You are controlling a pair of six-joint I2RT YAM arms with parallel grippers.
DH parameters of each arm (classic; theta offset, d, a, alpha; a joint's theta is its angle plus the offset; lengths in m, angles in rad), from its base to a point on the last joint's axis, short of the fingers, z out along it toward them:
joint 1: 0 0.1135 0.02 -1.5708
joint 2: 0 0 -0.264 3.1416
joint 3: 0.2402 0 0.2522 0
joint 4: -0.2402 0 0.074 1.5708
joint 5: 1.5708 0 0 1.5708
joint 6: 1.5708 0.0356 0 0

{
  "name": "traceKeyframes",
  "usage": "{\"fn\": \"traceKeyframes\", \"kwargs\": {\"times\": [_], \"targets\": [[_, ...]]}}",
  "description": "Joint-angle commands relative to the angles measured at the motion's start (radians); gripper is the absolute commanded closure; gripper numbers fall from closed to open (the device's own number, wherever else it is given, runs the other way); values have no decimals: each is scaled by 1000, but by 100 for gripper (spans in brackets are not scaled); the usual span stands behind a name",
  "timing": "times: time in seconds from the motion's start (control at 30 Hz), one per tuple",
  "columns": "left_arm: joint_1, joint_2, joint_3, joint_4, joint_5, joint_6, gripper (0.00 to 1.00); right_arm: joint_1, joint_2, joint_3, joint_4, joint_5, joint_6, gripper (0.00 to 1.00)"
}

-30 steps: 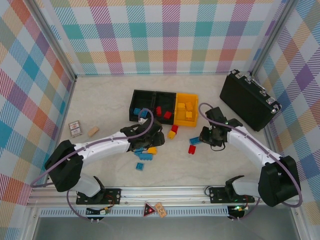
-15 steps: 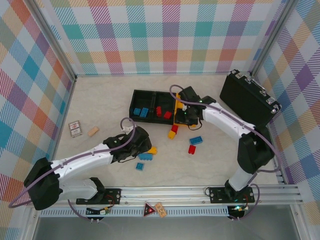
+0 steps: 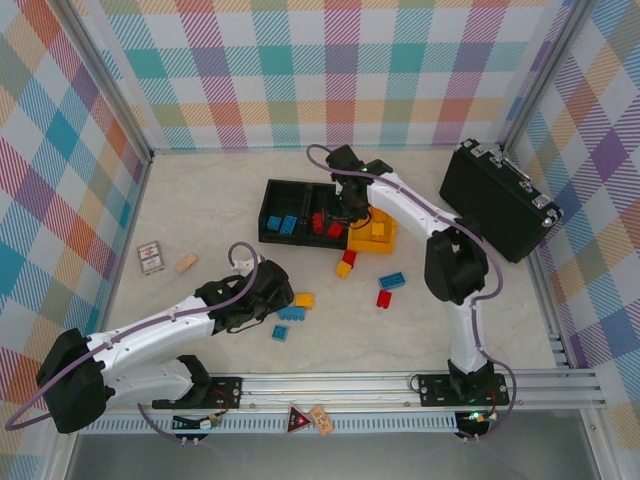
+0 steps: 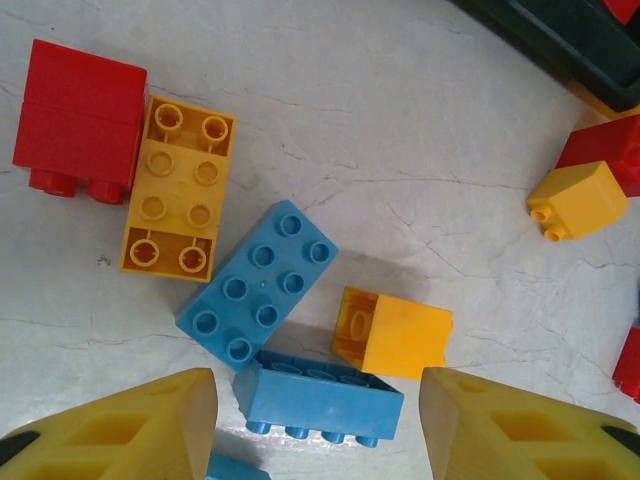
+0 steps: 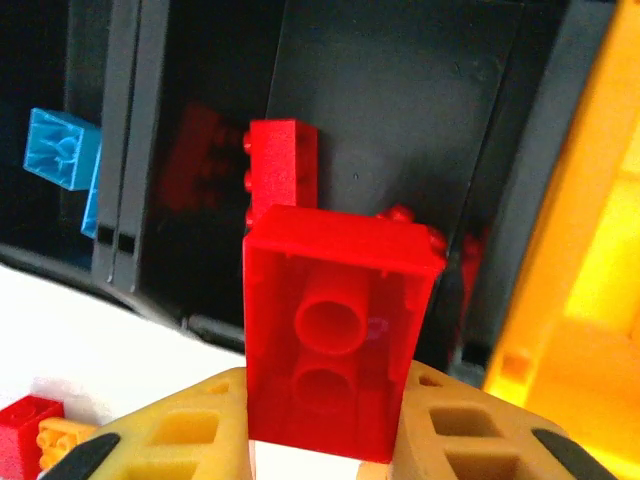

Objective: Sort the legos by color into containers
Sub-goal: Place the lego in the container.

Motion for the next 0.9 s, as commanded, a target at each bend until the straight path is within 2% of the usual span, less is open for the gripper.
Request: {"fn": "traceKeyframes", "kwargs": {"times": [0.0,0.27,0.4,0.53,0.67,0.87], "targets": [[-3,-19,-11,-20,-13,-16,44,0,69,98,-92,40,-25,71],[-3,-31,-13,-37,-22,-21,44,-1,222,301,-170,72,-24,67],[-3,-33,-14,-39,-26,-22,44,-1,238,342,-182,73,-19,57],[-3,-24,-13,-29,-23,-22,45,0,212,339,-187,79,-22,51],[-3,3,0,-18,-16,-10,44,0,140,266,-159,78,-28,50],[-3,25,21,-9,-16,8,44,1,-86,-26,-34,71,-24,49]]}}
